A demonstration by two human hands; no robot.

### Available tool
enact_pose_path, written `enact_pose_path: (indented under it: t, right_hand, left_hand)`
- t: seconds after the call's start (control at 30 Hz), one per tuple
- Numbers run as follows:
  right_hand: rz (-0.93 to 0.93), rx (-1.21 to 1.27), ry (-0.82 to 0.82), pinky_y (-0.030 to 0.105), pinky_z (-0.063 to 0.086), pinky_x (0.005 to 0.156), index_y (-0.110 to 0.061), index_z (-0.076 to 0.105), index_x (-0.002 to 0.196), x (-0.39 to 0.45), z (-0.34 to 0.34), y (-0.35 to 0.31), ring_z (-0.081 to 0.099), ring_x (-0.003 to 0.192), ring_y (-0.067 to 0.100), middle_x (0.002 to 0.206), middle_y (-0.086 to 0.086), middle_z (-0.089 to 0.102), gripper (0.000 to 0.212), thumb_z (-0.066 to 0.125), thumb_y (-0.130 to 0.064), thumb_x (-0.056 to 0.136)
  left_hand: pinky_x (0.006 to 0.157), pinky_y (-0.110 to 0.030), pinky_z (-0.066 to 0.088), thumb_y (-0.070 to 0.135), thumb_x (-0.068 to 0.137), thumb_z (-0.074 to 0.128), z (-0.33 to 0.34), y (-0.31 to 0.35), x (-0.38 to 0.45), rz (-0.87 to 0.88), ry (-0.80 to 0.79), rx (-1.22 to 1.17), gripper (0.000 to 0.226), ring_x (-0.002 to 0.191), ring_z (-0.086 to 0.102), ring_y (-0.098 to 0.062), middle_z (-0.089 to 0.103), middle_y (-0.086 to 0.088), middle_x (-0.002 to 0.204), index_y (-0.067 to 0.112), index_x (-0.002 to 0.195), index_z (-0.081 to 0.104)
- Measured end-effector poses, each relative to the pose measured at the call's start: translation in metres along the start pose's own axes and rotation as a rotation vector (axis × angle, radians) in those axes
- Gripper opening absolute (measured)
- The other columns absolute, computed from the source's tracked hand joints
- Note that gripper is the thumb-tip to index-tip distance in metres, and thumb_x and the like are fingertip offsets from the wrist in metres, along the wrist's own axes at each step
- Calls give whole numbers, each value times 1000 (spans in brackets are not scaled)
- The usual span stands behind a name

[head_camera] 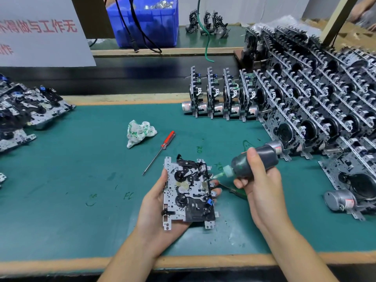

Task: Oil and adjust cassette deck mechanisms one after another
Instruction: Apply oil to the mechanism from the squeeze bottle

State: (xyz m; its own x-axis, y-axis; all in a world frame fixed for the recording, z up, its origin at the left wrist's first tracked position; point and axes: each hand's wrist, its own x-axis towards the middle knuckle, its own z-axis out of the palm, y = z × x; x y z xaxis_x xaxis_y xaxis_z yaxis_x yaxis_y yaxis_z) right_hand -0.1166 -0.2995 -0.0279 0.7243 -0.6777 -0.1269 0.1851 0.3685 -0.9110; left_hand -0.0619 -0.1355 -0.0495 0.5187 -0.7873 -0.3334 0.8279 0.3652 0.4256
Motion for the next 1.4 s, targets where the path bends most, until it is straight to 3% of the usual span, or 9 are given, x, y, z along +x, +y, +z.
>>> enact_pose_path:
  t: [0.67,0.87,1.03,1.2,1.27,1.4]
  right_hand:
    - [-30,-18,-17,17,37,41,-15,54,72,4,-4,6,43,47,5,58,-4,54,35,68,-46,67]
    - [-20,-37,-12,18,43,45,-12,57,79,2,-3,4,53,51,5,63,-4,61,46,70,-51,58]
    - [-98,52,-12,22,55,57,-13,60,87,1,-7,-1,67,68,10,76,-3,70,41,75,-39,59]
    - [-332,-325,-5,14,47,67,-25,48,89,2,-8,4,62,71,4,74,-10,66,46,86,-24,63]
    - [-429,-432,-28,15,45,78,-29,48,92,3,-11,9,62,83,5,83,-11,63,46,84,-14,67]
    - [-453,-609,-52,17,43,84,-35,47,95,4,-14,14,62,98,2,94,-21,66,43,80,-19,73]
  left_hand:
    - [105,-57,33,50,89,42,-6,0,2,-18,-44,-4,61,120,52,-43,53,-27,132,3,122,62]
    - [105,-58,32,49,87,48,-5,0,2,-20,-67,1,62,122,50,-44,50,-29,134,1,126,58]
    - [107,-55,32,51,90,42,-6,0,2,-17,-42,17,64,124,48,-43,48,-30,135,2,127,57]
    - [110,-53,30,51,91,41,-7,-1,2,-11,-26,27,63,125,48,-43,48,-30,135,3,128,57]
    - [110,-53,30,52,92,38,-8,-1,3,-9,-18,31,64,124,48,-43,48,-30,135,3,127,58]
    - [108,-54,31,52,92,39,-8,-1,4,-5,-11,31,65,123,49,-43,48,-31,134,1,127,57]
